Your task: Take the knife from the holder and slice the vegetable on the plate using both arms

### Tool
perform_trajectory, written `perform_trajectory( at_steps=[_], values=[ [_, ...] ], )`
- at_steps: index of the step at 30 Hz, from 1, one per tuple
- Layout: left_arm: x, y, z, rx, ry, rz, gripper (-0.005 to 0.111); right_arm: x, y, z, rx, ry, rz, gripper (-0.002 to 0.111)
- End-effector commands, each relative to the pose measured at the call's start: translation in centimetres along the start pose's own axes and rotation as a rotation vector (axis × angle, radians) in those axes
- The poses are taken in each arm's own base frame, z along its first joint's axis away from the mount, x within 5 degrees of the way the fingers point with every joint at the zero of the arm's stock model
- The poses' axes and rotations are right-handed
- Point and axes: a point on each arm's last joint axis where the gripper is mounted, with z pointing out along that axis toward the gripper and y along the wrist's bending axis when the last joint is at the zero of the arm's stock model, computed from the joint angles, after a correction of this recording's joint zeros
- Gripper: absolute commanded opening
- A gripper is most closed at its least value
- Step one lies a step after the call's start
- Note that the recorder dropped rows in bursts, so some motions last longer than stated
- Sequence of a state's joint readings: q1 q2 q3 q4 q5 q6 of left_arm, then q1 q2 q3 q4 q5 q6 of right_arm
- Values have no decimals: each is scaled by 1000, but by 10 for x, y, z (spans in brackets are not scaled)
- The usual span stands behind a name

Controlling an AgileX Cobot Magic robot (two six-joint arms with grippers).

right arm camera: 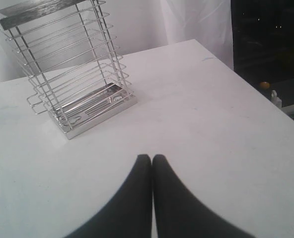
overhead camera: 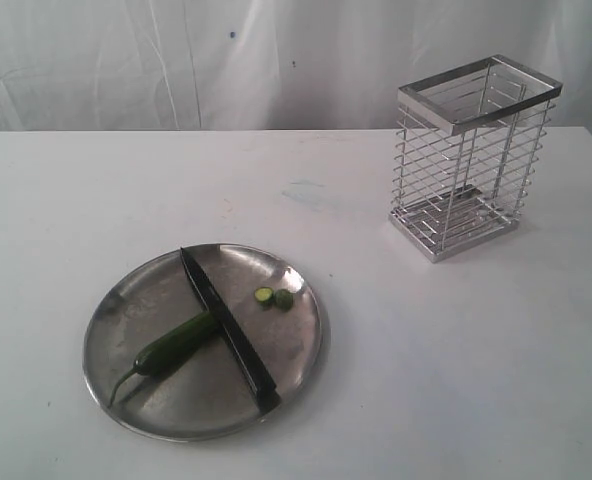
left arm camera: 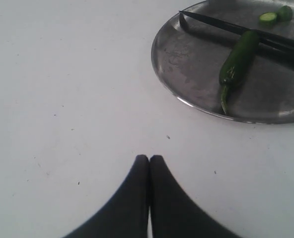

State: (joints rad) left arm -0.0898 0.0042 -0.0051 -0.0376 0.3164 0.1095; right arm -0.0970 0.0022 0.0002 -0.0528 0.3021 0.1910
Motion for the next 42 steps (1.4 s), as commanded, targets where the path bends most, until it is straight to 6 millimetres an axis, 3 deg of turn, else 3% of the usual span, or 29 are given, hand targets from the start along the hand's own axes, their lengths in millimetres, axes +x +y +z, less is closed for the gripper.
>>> perform_trajectory(
  at_steps=[1,28,42],
  values=[
    [1,-1,0,6,-2,-1,0,-1,0,0,1,-15,3,0],
    [1,-1,0,6,-2,-1,0,-1,4,0,-68,-5,-10,0],
    [2,6,1,-109,17,-57,0,-1,4,0,-68,-5,-10,0]
  ],
)
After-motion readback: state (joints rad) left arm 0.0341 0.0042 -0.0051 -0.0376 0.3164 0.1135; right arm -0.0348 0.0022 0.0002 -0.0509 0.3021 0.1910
